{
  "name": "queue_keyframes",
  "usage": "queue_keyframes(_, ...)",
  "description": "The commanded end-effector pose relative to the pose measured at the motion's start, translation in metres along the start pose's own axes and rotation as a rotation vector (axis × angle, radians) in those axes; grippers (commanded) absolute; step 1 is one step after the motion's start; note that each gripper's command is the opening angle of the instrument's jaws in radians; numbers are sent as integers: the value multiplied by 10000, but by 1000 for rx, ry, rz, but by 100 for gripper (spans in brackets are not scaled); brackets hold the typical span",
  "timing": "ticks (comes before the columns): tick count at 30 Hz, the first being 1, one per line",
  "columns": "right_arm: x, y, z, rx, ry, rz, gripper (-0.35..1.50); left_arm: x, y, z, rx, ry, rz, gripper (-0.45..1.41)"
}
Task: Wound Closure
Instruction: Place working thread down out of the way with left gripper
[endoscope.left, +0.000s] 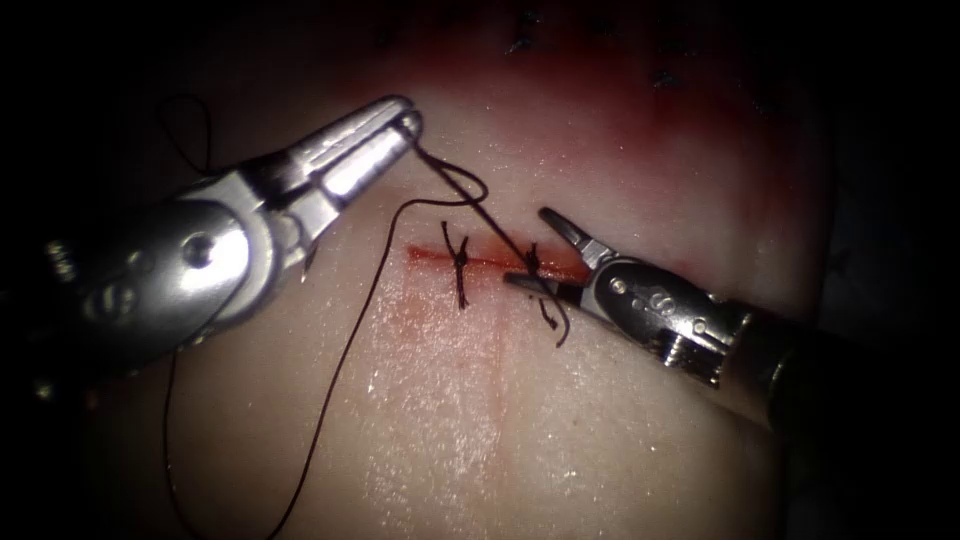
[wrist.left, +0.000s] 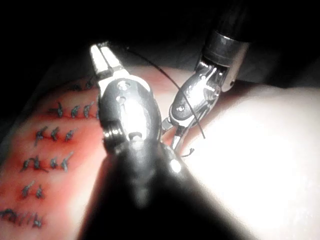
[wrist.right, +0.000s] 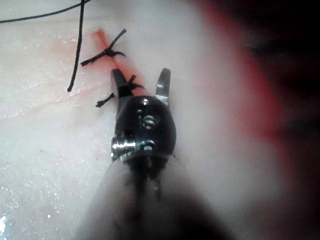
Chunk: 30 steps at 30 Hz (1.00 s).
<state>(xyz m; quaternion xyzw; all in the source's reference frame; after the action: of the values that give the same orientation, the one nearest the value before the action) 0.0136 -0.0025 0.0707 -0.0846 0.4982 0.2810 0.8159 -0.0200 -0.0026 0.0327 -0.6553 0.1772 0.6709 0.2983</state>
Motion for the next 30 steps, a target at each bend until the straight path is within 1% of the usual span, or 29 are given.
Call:
queue_keyframes(1,-7,12,-12,-14,-5,2,136,-3,8,2,-21,2,-9,-35)
queue_keyframes(2,-9,26,-31,-26,-2,5,136,-5,29,-10,-70,0,-26,-35)
queue_keyframes(7,-20,54,-64,-86,-27,2,135,-20,75,-32,-192,-13,-105,-35)
queue_keyframes(8,-25,59,-70,-104,-41,-2,135,-27,92,-39,-239,-24,-132,-35)
queue_keyframes(12,-31,65,-77,-136,-62,-9,136,-46,123,-47,-313,-38,-194,-35)
queue_keyframes(16,-34,63,-75,-138,-59,-13,138,-73,164,-53,-395,-88,-222,-35)
queue_keyframes(19,-36,60,-72,-141,-56,-15,140,-103,204,-61,-470,-157,-233,-35)
queue_keyframes(20,-36,59,-71,-139,-53,-15,140,-129,231,-69,-521,-209,-229,-35)
queue_keyframes(22,-36,56,-68,-136,-52,-16,140,-161,255,-76,-558,-250,-236,-35)
queue_keyframes(24,-36,54,-67,-130,-54,-16,140,-189,269,-83,-586,-276,-251,-35)
queue_keyframes(25,-35,53,-66,-126,-54,-16,140,-208,274,-89,-604,-293,-267,-35)
queue_keyframes(26,-35,52,-65,-119,-56,-17,140,-221,277,-92,-612,-299,-278,-29)
queue_keyframes(27,-35,50,-64,-118,-54,-16,140,-234,277,-96,-619,-298,-280,-3)
queue_keyframes(28,-35,49,-62,-116,-55,-17,140,-250,276,-99,-626,-305,-316,26)
queue_keyframes(29,-34,48,-61,-114,-57,-17,140,-259,275,-101,-615,-318,-347,49)
queue_keyframes(30,-34,48,-60,-113,-56,-16,140,-268,272,-104,-606,-330,-367,63)
